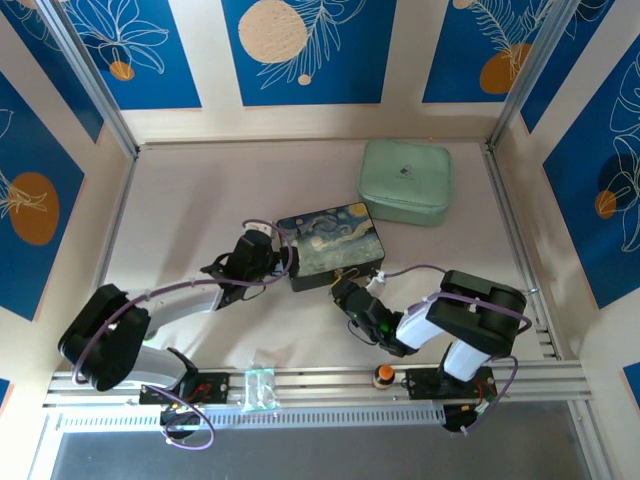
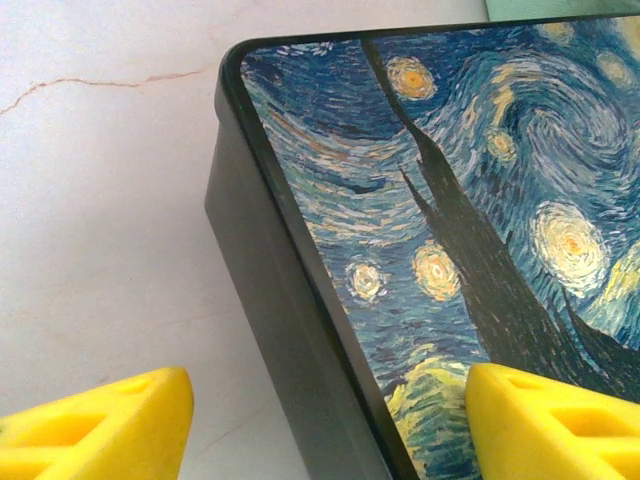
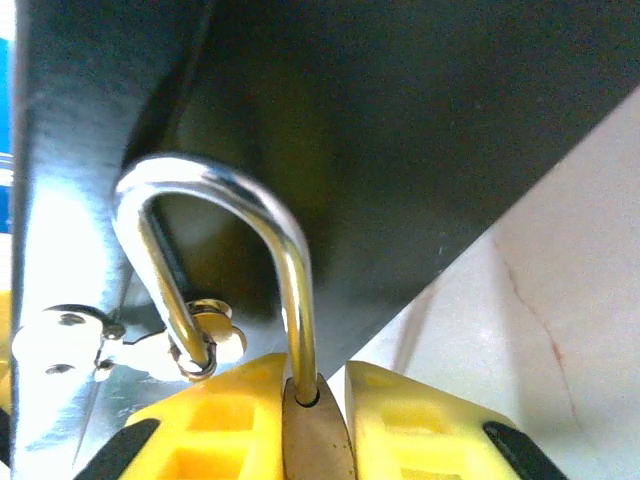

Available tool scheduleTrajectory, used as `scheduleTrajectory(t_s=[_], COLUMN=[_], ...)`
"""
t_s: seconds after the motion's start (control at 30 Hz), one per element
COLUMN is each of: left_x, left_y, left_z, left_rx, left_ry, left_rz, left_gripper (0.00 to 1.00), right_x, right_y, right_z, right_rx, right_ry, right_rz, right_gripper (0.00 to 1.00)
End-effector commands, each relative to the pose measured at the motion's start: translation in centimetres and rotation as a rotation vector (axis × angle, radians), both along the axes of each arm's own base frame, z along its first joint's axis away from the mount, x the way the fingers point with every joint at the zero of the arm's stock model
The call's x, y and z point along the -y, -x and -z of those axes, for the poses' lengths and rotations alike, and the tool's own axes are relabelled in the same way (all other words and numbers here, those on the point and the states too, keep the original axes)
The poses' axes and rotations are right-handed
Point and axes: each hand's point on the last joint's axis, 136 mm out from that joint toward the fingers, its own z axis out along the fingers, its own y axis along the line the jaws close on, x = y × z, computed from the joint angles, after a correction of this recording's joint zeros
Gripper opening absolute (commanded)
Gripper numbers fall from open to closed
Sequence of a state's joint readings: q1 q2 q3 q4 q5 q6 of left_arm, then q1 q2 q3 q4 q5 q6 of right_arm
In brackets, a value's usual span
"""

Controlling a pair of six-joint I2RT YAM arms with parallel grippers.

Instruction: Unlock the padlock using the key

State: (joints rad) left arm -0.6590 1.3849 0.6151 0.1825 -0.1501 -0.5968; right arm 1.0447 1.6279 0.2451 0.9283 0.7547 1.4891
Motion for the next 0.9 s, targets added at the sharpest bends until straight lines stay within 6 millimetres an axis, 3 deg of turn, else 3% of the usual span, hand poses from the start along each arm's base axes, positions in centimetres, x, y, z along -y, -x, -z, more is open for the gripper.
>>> scheduleTrajectory(t_s=[0.0,0.27,0.43,0.53,0.6,0.67,0.87], left_x=[-1.3,-2.2,-3.3,-3.8,-3.9,-4.2,-4.0], left_y=[0.6,1.1,1.5,1.9,2.1,2.1,1.9], left_z=[2.5,5.3,7.7,8.8,9.2,9.5,10.4], left_rx=[-0.063,-0.114,-0.159,-0.176,-0.184,-0.188,-0.2], left_ry=[-0.091,-0.184,-0.264,-0.276,-0.278,-0.289,-0.286], left_rz=[-0.022,-0.025,-0.041,-0.052,-0.055,-0.064,-0.07], left_gripper=[0.69,0.64,0.6,0.59,0.58,0.58,0.57], right_x=[5.3,4.5,6.7,6.8,7.8,8.4,13.7], right_y=[3.6,2.4,1.8,1.1,1.4,1.1,2.5], right_z=[6.4,6.0,6.4,5.5,5.7,4.7,2.8], right_rx=[-0.18,-0.156,-0.183,-0.142,-0.18,-0.151,-0.181], right_ry=[0.21,0.118,-0.001,0.019,0.033,0.074,0.216], right_rz=[0.043,0.112,0.265,0.258,0.316,0.33,0.561], right_gripper=[0.13,0.07,0.06,0.06,0.07,0.08,0.1])
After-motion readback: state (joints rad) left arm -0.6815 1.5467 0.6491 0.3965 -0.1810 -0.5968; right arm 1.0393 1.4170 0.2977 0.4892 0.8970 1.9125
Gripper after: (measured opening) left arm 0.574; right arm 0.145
